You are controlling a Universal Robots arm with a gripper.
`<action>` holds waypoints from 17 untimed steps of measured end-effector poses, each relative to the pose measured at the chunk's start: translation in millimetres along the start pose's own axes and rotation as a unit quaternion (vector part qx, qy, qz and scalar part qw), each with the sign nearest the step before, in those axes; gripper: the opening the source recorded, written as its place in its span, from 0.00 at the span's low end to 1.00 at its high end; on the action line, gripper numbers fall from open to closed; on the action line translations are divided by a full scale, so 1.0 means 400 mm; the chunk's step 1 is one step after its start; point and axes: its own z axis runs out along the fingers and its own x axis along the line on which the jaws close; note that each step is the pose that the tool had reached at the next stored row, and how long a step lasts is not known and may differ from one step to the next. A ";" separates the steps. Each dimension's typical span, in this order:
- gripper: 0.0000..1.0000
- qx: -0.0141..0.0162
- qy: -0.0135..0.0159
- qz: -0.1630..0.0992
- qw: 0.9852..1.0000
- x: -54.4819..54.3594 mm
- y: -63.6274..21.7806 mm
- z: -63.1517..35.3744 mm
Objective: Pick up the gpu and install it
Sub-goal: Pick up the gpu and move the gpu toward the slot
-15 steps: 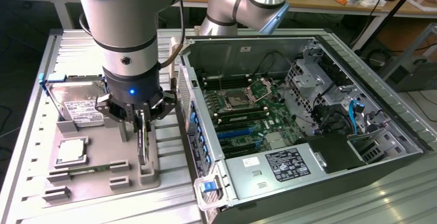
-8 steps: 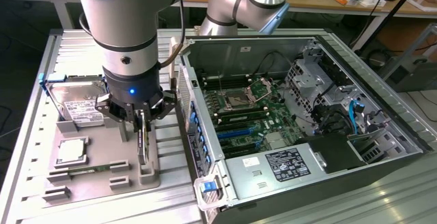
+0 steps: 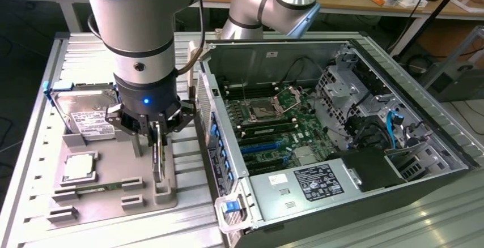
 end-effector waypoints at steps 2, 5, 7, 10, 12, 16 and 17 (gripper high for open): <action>0.27 0.000 0.000 0.000 1.000 0.000 0.000 -0.001; 0.27 0.000 0.000 0.000 1.000 0.000 0.001 -0.010; 0.27 0.000 0.000 0.000 1.000 0.000 0.001 -0.021; 0.27 0.000 0.000 0.000 1.000 -0.001 0.002 -0.039; 0.27 0.000 0.000 0.000 1.000 -0.001 0.002 -0.048; 0.27 0.000 0.000 0.000 1.000 -0.001 0.003 -0.063; 0.27 0.000 0.000 0.000 1.000 -0.002 0.003 -0.067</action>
